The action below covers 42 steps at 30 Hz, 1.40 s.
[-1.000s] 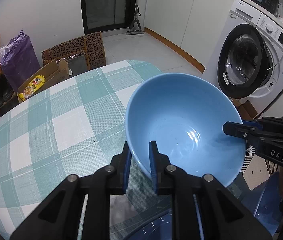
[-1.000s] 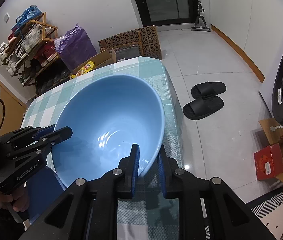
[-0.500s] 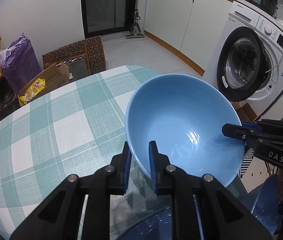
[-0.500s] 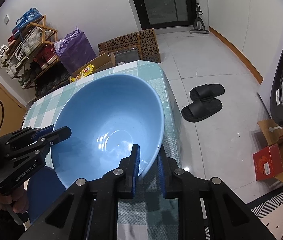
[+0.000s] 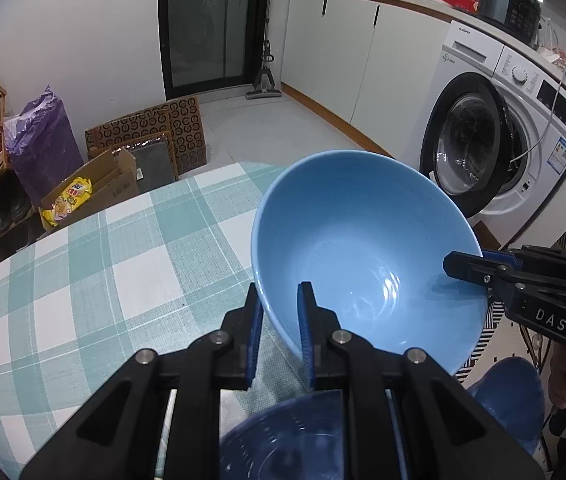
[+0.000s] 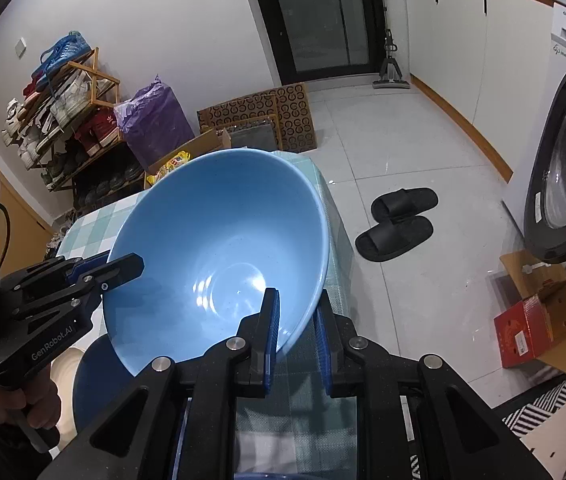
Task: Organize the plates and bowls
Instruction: 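Lift the blue bowl with both grippers and carry it over another blue bowl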
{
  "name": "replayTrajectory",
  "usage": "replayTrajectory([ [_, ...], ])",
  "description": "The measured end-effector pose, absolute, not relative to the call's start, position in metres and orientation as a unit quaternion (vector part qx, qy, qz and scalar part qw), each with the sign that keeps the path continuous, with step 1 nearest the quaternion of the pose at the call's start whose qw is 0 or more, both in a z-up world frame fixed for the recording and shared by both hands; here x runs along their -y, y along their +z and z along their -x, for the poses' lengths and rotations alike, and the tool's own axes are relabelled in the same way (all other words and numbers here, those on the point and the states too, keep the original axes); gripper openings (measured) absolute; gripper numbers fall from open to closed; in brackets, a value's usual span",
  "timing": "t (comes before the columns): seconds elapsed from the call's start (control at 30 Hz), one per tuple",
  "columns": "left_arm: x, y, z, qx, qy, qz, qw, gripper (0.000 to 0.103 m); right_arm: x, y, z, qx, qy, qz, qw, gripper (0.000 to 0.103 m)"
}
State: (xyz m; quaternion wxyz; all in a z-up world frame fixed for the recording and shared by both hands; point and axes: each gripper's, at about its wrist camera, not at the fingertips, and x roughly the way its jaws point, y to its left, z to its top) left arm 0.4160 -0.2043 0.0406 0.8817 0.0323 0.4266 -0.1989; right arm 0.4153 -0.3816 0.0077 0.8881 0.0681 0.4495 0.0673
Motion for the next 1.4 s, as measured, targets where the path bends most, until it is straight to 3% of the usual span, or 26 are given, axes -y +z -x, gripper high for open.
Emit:
replayTrajectory([
  [1.4, 0.185, 0.120, -0.306, -0.360, -0.203, -0.034, 0.910, 0.015, 0.357, 0.115, -0.287, -0.382, 0.077, -0.041, 0.920, 0.017],
])
